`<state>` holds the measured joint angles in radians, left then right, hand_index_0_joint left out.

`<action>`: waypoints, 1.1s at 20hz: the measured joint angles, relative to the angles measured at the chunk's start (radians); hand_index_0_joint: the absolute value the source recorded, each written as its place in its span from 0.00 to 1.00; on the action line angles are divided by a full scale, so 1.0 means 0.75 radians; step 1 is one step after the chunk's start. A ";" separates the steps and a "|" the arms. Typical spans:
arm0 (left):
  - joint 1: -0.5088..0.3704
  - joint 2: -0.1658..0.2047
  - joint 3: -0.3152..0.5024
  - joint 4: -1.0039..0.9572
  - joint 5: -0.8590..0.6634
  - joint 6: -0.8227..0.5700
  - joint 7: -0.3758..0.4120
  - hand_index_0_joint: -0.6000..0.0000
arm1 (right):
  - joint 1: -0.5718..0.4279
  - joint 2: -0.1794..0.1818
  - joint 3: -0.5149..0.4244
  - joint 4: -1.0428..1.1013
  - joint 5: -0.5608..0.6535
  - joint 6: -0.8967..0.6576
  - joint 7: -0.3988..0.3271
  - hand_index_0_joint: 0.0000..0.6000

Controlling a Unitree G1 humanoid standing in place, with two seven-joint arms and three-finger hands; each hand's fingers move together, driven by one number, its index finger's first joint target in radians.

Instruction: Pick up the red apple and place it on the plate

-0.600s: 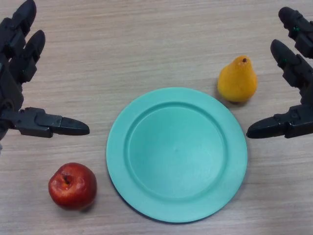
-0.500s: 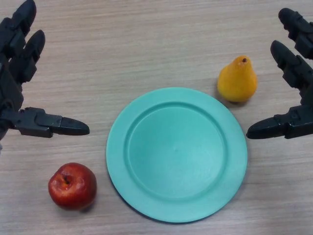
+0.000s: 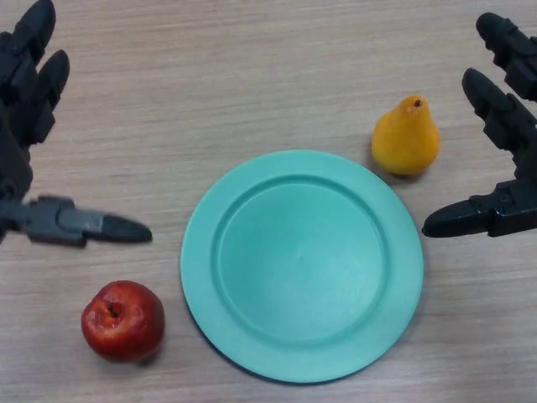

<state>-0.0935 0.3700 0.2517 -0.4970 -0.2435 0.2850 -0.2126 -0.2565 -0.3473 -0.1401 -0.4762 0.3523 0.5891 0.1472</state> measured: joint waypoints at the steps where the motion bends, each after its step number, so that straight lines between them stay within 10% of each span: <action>1: 0.047 -0.019 0.000 -0.038 0.052 0.000 -0.029 1.00 | -0.009 0.000 0.000 0.003 0.000 0.000 0.000 0.00; 8: 0.394 -0.248 0.015 -0.011 0.156 -0.238 -0.160 1.00 | -0.098 0.038 0.059 0.092 0.001 0.001 -0.040 0.00; 22: 0.442 -0.251 -0.039 0.616 0.322 -0.720 -0.207 1.00 | -0.065 0.055 0.051 -0.012 0.182 0.013 -0.160 0.00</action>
<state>0.2378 0.1820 0.2226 -0.0347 -0.0019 -0.2549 -0.3676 -0.3056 -0.3059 -0.1018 -0.4849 0.4892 0.5991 0.0272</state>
